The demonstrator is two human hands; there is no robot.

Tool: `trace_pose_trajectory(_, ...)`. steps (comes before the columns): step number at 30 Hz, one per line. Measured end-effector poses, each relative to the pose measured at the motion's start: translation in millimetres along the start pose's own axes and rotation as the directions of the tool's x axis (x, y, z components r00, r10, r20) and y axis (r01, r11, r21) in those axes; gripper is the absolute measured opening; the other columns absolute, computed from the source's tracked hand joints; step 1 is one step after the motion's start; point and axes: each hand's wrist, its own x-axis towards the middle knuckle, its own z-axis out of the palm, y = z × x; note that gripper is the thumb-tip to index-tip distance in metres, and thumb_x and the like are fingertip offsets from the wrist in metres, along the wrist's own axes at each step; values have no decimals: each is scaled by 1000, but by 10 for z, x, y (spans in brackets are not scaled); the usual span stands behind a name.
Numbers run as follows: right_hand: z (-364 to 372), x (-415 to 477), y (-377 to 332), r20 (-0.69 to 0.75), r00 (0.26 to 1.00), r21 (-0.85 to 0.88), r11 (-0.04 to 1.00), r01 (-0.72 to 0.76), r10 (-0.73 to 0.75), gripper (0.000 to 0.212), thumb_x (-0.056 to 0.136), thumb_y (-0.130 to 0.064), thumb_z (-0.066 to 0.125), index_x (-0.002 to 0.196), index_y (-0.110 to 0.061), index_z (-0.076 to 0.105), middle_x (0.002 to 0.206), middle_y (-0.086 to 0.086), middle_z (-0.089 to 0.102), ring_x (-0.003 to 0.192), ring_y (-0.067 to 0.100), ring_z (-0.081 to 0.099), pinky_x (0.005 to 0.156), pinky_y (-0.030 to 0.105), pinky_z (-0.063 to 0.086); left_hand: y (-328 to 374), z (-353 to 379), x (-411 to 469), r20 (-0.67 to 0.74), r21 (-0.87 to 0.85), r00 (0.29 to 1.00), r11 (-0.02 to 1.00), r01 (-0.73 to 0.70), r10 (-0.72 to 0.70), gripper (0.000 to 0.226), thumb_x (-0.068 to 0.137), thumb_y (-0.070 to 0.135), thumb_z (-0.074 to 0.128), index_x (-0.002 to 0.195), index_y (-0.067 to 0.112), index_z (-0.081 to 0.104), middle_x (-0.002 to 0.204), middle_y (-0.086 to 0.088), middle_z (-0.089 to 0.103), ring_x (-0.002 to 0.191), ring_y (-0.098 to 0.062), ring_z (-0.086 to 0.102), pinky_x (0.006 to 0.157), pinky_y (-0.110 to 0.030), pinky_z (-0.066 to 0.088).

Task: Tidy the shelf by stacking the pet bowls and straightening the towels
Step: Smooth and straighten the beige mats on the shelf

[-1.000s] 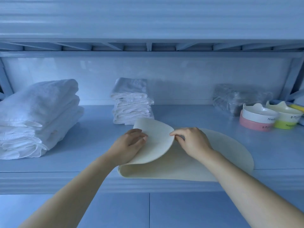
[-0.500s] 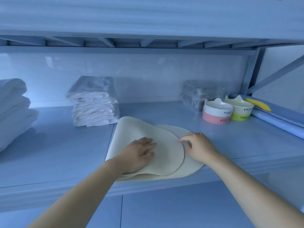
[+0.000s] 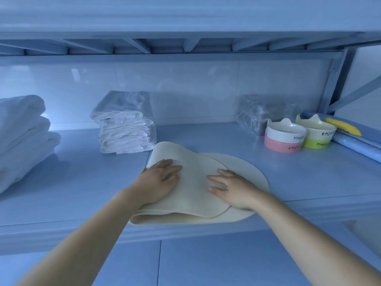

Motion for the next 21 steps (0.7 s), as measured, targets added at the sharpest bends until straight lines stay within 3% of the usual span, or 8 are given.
trace_pose_trajectory(8, -31, 5, 26, -160, 983, 51, 993, 102, -93, 42, 86, -46, 55, 126, -32, 54, 147, -2, 36, 135, 9, 32, 110, 23, 24, 99, 213, 114, 87, 59, 995, 997, -48, 43, 46, 98, 41, 26, 143, 43, 19, 156, 10, 11, 142, -6, 9, 115, -38, 7)
trace_pose_trajectory(12, -67, -119, -16, -205, 964, 112, 975, 193, -167, 35, 85, -48, 57, 115, -32, 63, 137, -7, 49, 127, 5, 42, 105, 21, 30, 221, 339, 181, 131, 113, 991, 992, -54, 39, 48, 98, 43, 20, 145, 41, 10, 157, 7, 4, 144, -10, 3, 114, -39, 2)
trace_pose_trajectory(21, -20, -431, -216, -147, 952, 147, 946, 290, -269, 58, 65, -67, 64, 115, -37, 61, 132, -22, 49, 121, -10, 40, 104, 16, 31, 192, 304, 195, 159, 126, 987, 991, -54, 33, 49, 98, 44, 19, 146, 39, 9, 157, 6, 4, 144, -10, 3, 115, -41, 2)
